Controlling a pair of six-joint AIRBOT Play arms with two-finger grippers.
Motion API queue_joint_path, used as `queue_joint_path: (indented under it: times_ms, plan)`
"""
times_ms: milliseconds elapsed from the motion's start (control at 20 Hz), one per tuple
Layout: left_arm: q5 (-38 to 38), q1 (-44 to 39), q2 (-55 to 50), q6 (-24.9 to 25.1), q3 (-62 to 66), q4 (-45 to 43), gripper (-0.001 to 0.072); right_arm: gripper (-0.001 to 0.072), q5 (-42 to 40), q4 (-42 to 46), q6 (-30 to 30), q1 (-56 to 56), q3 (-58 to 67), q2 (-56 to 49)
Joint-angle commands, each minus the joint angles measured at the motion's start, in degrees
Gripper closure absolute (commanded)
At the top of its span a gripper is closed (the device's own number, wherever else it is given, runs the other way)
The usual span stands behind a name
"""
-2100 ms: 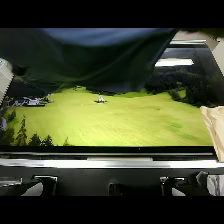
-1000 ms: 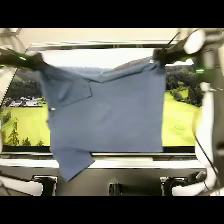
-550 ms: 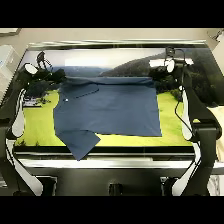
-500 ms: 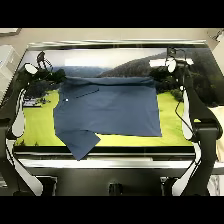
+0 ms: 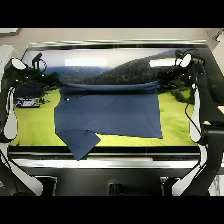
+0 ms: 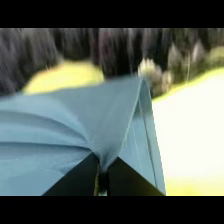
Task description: Fold the clothes and pants, and hang the long-sleeved shirts on hangers.
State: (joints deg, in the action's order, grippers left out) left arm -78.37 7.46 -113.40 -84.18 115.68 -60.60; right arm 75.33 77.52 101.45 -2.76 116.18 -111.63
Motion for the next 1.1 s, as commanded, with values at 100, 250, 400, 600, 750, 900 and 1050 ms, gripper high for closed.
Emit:
queue_joint_path:
  times_ms: [100, 250, 400, 600, 750, 900, 1050]
  plan:
    - [-6.34, -1.9, 0.31, -0.24, -1.27, -3.21, 0.0693, 0.0679, 8.9, -0.11, -0.04, 0.22, -0.04, -0.92]
    - [-6.93, -3.58, 0.31, -0.26, -1.27, -7.74, 0.0692, 0.0679, 10.21, -0.09, 0.28, 0.22, -0.04, -2.49]
    - [-6.91, -4.66, 0.24, -0.26, -1.27, -10.75, 0.0693, 0.0679, 12.61, 0.2, 0.61, 0.22, -0.57, -3.82]
    - [-6.91, -5.27, -0.52, -0.46, -1.42, -12.11, 0.0692, 0.0678, 13.86, 1.77, 0.81, 0.22, -0.7, -5.6]
    - [-6.91, -5.95, -2.29, -1.36, -1.42, -12.09, 0.068, 0.0675, 13.73, 2.69, 0.81, 0.22, -0.7, -6.95]
    - [-6.69, -6.36, -3.82, -4.0, -1.4, -12.11, 0.0315, 0.0414, 13.99, 5.44, 0.81, 0.22, -0.7, -7.87]
    - [-6.75, -5.81, -3.06, -4.39, -0.28, -12.11, 0.0172, 0.0272, 16.06, 11.3, 0.79, 0.17, -0.68, -6.95]
